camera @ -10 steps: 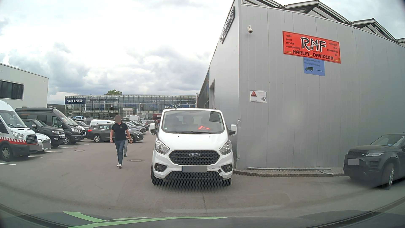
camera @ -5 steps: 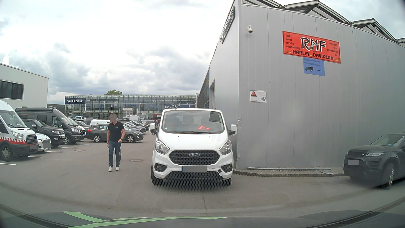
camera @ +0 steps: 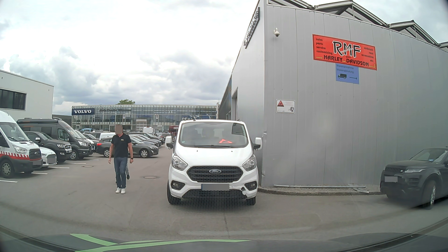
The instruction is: Follow the waypoints while adhering to traffic rules and regulations
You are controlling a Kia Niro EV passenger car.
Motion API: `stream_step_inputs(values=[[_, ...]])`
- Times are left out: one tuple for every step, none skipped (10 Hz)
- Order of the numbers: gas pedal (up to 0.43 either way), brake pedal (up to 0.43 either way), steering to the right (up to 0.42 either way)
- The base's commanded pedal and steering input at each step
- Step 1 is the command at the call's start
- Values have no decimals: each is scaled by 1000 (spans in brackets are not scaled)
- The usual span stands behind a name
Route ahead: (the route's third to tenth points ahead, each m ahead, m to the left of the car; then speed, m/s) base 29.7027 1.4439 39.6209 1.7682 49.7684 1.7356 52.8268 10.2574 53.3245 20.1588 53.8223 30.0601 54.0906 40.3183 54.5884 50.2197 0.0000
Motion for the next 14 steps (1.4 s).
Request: stream_step_inputs(values=[[0, 524, -2], [0, 524, -2], [0, 524, -2], [0, 524, -2], [0, 524, -2], [0, 524, -2], [0, 524, -2], [0, 524, -2], [0, 524, -2], [0, 524, -2], [0, 524, -2], [0, 524, -2], [0, 524, -2], [0, 524, -2]])
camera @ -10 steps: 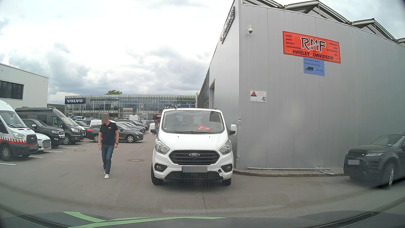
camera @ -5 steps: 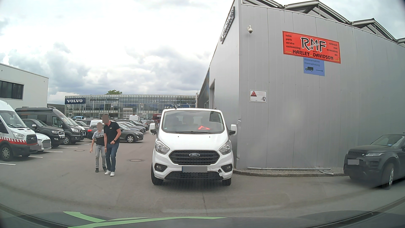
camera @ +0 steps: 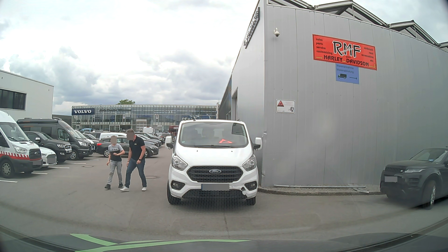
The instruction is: Follow the waypoints while adhering to traffic rules and regulations
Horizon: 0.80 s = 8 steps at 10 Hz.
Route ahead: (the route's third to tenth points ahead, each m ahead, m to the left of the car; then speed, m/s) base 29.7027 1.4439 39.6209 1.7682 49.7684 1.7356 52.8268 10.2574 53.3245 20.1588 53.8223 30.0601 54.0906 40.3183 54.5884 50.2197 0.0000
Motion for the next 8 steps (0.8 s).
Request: stream_step_inputs(values=[[0, 524, -2], [0, 524, -2], [0, 524, -2], [0, 524, -2], [0, 524, -2], [0, 524, -2], [0, 524, -2], [0, 524, -2]])
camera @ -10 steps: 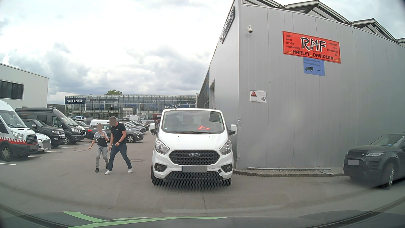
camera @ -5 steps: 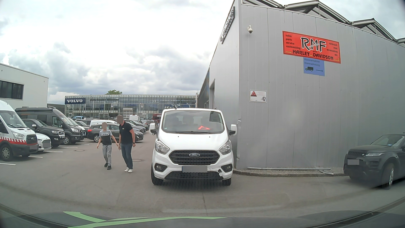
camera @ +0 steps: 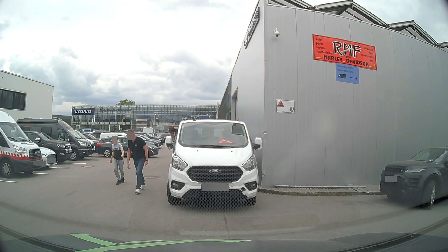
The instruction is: Follow the waypoints while adhering to traffic rules and regulations
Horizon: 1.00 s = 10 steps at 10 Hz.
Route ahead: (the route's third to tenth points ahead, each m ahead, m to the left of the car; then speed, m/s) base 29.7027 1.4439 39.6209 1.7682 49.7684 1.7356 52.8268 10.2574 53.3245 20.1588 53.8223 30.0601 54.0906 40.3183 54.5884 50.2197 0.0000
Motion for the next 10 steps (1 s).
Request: stream_step_inputs(values=[[0, 524, -2], [0, 524, -2], [0, 524, -2], [0, 524, -2], [0, 518, -2], [0, 518, -2], [0, 524, -2], [0, 518, -2], [0, 524, -2], [0, 524, -2]])
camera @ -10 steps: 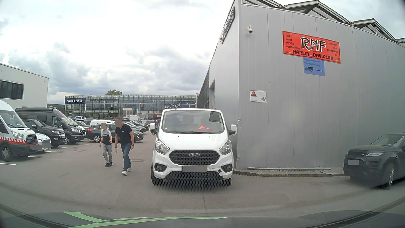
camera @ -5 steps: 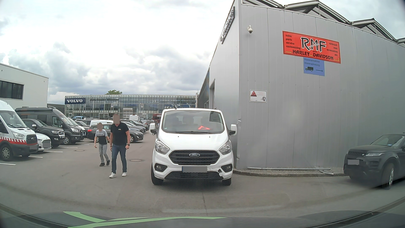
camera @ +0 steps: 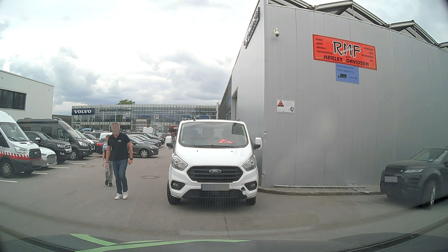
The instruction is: Follow the waypoints while adhering to traffic rules and regulations
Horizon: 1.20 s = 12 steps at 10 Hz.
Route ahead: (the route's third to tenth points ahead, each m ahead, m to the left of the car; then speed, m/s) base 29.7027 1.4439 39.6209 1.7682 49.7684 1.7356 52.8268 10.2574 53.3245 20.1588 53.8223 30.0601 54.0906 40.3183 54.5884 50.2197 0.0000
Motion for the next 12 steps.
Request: stream_step_inputs(values=[[0, 524, -2], [0, 518, -2], [0, 524, -3], [0, 524, -3], [0, 524, -3], [0, 518, -3], [0, 518, -3], [0, 518, -3], [0, 524, -3], [0, 518, -3], [0, 518, -3], [0, 524, -3]])
